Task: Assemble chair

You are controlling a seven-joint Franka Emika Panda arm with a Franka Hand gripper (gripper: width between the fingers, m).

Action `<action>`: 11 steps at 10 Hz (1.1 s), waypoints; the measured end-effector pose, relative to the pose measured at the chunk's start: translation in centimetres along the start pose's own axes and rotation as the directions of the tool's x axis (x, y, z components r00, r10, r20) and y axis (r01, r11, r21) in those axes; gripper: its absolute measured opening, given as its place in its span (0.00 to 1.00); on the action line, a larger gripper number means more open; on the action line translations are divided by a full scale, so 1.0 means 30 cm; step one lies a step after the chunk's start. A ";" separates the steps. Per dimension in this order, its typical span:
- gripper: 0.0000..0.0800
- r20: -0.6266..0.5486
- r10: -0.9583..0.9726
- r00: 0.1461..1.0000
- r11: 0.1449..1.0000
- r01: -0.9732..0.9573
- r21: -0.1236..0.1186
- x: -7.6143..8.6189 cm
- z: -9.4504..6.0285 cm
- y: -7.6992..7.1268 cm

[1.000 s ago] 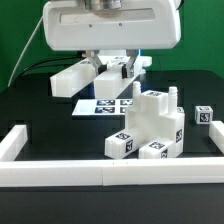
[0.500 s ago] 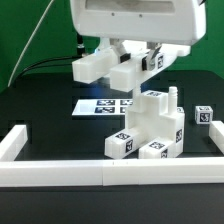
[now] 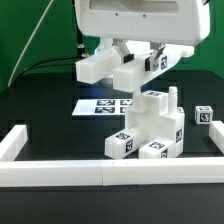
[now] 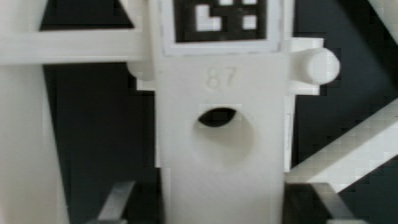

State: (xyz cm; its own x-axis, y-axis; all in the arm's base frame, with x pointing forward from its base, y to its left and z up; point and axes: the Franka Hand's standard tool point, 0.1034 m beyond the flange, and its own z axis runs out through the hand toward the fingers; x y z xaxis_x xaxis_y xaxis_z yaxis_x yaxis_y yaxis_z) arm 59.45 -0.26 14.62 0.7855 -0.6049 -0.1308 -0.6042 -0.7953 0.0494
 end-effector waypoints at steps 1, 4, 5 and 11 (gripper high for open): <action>0.36 -0.017 0.026 1.000 1.000 -0.026 0.008 0.000 -0.004 -0.025; 0.36 -0.041 0.029 0.999 0.999 -0.028 0.031 -0.023 -0.002 -0.078; 0.36 -0.061 0.022 0.998 0.999 -0.020 0.041 -0.023 0.004 -0.092; 0.36 -0.095 0.000 0.995 0.998 0.006 0.062 -0.045 0.042 -0.140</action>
Offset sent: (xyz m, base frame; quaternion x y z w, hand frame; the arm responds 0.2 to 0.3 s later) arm -0.0017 0.0140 0.0046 0.0268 0.0056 0.0278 0.9992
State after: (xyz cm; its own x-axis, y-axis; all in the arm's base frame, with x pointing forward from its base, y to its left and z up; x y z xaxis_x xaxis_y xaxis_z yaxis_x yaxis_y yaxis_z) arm 60.75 3.95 13.35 0.7947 -0.6060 -0.0363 -0.6067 -0.7948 -0.0124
